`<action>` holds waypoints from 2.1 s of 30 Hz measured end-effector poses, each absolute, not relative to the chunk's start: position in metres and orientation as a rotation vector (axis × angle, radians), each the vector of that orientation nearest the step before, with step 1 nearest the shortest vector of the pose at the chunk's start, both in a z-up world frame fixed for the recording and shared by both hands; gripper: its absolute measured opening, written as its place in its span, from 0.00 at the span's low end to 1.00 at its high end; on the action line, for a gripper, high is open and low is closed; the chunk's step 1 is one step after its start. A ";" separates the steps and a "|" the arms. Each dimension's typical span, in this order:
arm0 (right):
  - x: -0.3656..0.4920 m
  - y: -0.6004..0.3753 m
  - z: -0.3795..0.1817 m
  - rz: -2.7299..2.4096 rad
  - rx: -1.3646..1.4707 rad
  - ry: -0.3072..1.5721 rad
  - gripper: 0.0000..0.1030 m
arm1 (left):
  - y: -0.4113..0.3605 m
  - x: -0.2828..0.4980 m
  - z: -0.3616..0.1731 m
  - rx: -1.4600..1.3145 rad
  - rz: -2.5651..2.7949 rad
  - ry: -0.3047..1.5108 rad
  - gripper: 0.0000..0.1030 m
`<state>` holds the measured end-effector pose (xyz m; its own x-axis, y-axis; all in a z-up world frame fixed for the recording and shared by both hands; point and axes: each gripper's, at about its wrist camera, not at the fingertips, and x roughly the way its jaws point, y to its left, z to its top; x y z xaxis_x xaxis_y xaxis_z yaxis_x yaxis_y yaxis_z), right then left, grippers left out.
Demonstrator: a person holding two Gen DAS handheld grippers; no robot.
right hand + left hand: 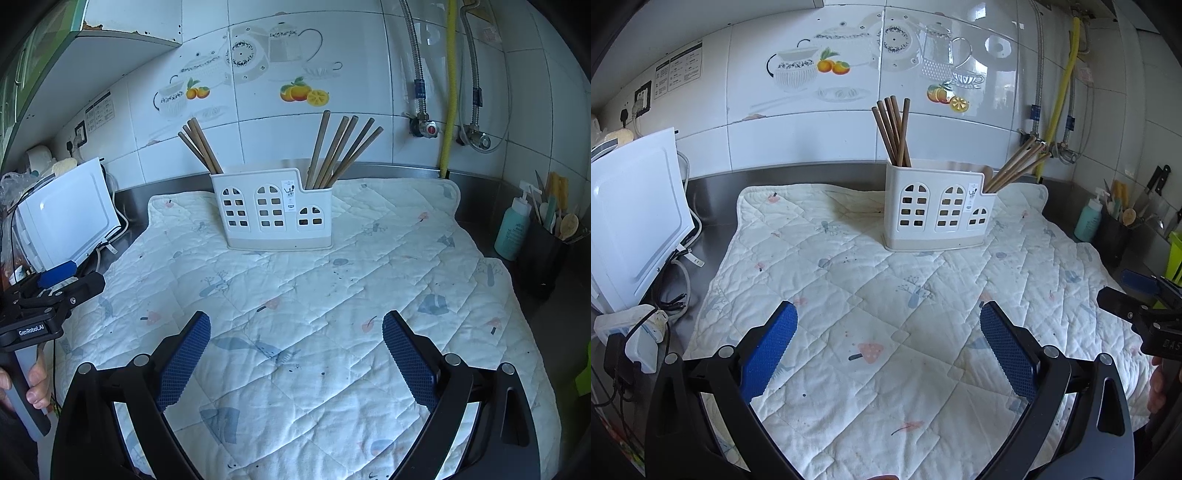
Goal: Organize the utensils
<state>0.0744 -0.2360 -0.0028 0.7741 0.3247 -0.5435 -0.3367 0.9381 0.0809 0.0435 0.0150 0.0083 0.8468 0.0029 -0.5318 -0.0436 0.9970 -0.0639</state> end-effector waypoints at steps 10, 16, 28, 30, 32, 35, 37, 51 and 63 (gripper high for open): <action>0.075 -0.235 -0.005 0.364 -0.022 0.591 0.88 | 0.013 0.044 0.003 -0.075 0.012 0.577 0.95; 0.074 -0.234 -0.005 0.368 -0.025 0.590 0.88 | 0.013 0.044 0.002 -0.072 0.012 0.586 0.95; 0.074 -0.231 -0.005 0.375 -0.030 0.591 0.89 | 0.012 0.044 -0.001 -0.071 0.011 0.594 0.95; 0.075 -0.230 -0.005 0.376 -0.031 0.593 0.89 | 0.012 0.044 -0.001 -0.072 0.012 0.596 0.95; 0.074 -0.229 -0.006 0.378 -0.032 0.594 0.89 | 0.012 0.045 -0.001 -0.073 0.010 0.597 0.95; 0.075 -0.228 -0.005 0.381 -0.033 0.595 0.89 | 0.012 0.045 -0.002 -0.072 0.011 0.599 0.95; 0.075 -0.228 -0.005 0.381 -0.034 0.595 0.89 | 0.012 0.045 -0.002 -0.074 0.010 0.600 0.95; 0.073 -0.224 -0.005 0.395 -0.039 0.593 0.89 | 0.012 0.044 -0.003 -0.074 0.014 0.602 0.95; 0.073 -0.223 -0.005 0.392 -0.041 0.592 0.89 | 0.014 0.043 -0.002 -0.082 0.022 0.599 0.95</action>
<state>0.0727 -0.2228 -0.0046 0.7584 0.3485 -0.5508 -0.3715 0.9255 0.0740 0.0427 0.0138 -0.0022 0.8260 -0.0029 -0.5637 -0.0445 0.9965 -0.0703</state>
